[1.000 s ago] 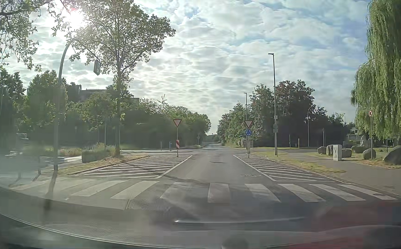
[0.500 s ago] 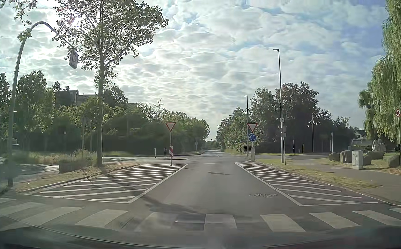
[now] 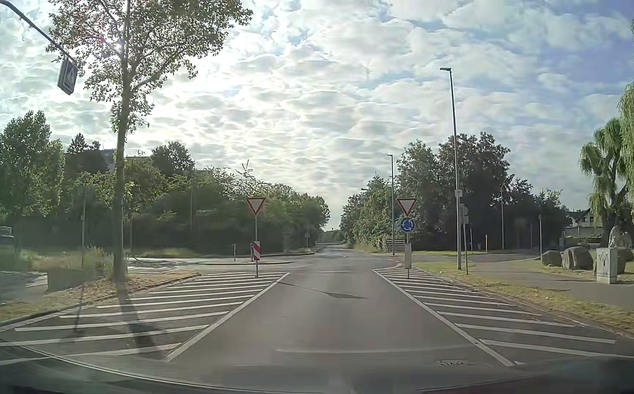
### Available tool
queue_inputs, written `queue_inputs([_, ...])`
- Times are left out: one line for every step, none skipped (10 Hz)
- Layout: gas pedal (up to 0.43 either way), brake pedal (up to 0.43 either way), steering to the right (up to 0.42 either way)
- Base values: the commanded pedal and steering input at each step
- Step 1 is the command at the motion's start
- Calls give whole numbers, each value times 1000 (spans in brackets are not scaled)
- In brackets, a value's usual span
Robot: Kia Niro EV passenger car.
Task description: Follow the waypoints while adhering to traffic rules and regulations
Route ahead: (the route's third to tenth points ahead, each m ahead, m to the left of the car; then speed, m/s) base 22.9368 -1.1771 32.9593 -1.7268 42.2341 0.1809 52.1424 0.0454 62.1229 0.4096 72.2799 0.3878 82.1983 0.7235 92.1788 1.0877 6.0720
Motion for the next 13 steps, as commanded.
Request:
queue_inputs([0, 30, 6])
queue_inputs([0, 30, 6])
queue_inputs([0, 30, 6])
queue_inputs([0, 30, 7])
queue_inputs([0, 30, 7])
queue_inputs([0, 30, 7])
queue_inputs([0, 30, 7])
queue_inputs([0, 30, 7])
queue_inputs([0, 30, 7])
queue_inputs([0, 30, 8])
queue_inputs([8, 30, 9])
queue_inputs([20, 30, 10])
queue_inputs([20, 30, 9])
